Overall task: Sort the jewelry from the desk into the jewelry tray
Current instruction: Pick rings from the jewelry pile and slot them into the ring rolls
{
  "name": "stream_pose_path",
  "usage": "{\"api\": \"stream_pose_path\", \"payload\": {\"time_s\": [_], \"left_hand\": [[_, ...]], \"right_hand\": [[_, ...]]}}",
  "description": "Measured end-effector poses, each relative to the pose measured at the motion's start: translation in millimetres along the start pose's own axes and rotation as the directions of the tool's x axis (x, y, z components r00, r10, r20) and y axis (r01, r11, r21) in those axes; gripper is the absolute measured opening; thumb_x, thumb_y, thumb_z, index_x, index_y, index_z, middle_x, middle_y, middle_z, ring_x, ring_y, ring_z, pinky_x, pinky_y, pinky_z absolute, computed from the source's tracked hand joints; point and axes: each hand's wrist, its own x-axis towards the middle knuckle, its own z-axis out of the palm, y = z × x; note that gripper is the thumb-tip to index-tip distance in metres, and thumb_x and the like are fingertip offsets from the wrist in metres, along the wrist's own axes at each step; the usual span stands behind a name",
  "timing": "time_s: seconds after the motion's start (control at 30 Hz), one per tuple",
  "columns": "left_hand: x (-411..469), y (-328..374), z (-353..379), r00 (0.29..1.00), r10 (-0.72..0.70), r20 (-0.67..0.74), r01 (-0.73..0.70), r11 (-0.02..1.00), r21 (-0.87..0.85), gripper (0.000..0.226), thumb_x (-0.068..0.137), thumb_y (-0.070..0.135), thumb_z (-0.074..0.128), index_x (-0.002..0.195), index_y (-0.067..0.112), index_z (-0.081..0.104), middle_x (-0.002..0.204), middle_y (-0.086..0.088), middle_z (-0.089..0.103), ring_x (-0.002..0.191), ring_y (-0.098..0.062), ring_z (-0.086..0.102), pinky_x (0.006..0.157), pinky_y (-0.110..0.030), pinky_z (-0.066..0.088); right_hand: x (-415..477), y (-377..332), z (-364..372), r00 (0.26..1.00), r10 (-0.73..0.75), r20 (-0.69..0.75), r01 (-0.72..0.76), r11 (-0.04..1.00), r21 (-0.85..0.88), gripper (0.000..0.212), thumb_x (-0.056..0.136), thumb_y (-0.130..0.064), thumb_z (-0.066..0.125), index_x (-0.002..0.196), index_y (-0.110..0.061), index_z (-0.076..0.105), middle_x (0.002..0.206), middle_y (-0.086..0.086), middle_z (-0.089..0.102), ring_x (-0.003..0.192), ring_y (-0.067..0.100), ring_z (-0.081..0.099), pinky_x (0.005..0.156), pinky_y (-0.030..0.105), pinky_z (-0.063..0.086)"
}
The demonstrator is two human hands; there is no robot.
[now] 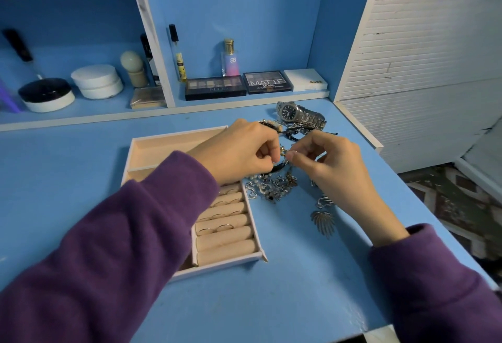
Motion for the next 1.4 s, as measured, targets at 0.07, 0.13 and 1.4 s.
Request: {"api": "stream_pose_path", "payload": {"time_s": [0.07,0.13,1.4], "left_hand": [[0.1,-3.2,-0.3,1.000,0.004,0.005,-0.003,1.000,-0.005,0.020,0.080,0.008,0.057,0.080,0.026,0.063,0.074,0.012,0.064,0.063,0.006,0.054,0.058,-0.003,0.039],[0.8,-5.2,-0.3,1.000,0.001,0.031,-0.002,1.000,0.013,0.018,0.081,0.008,0.059,0.082,0.025,0.066,0.074,0.013,0.063,0.066,0.006,0.055,0.057,0.000,0.037],[-88.9,-9.2,-18.3,0.979,-0.164,-0.119,0.157,0.986,-0.062,0.004,0.072,0.027,0.074,0.073,0.031,0.074,0.067,0.020,0.066,0.071,0.011,0.056,0.063,-0.002,0.039]], "right_hand": [[-0.1,0.5,-0.6,1.000,0.012,-0.003,-0.012,1.000,0.004,0.010,0.079,-0.017,0.071,0.072,-0.017,0.065,0.060,-0.010,0.057,0.055,0.002,0.048,0.050,0.007,0.036],[-0.3,0.7,-1.0,1.000,0.016,-0.001,-0.016,1.000,0.003,0.010,0.079,-0.017,0.071,0.071,-0.018,0.065,0.060,-0.010,0.057,0.055,0.002,0.048,0.050,0.007,0.036],[-16.1,-28.6,20.3,0.944,-0.166,0.284,0.118,0.977,0.179,0.010,0.076,-0.017,0.074,0.085,-0.016,0.076,0.072,0.003,0.066,0.065,0.021,0.058,0.060,0.029,0.043]]}}
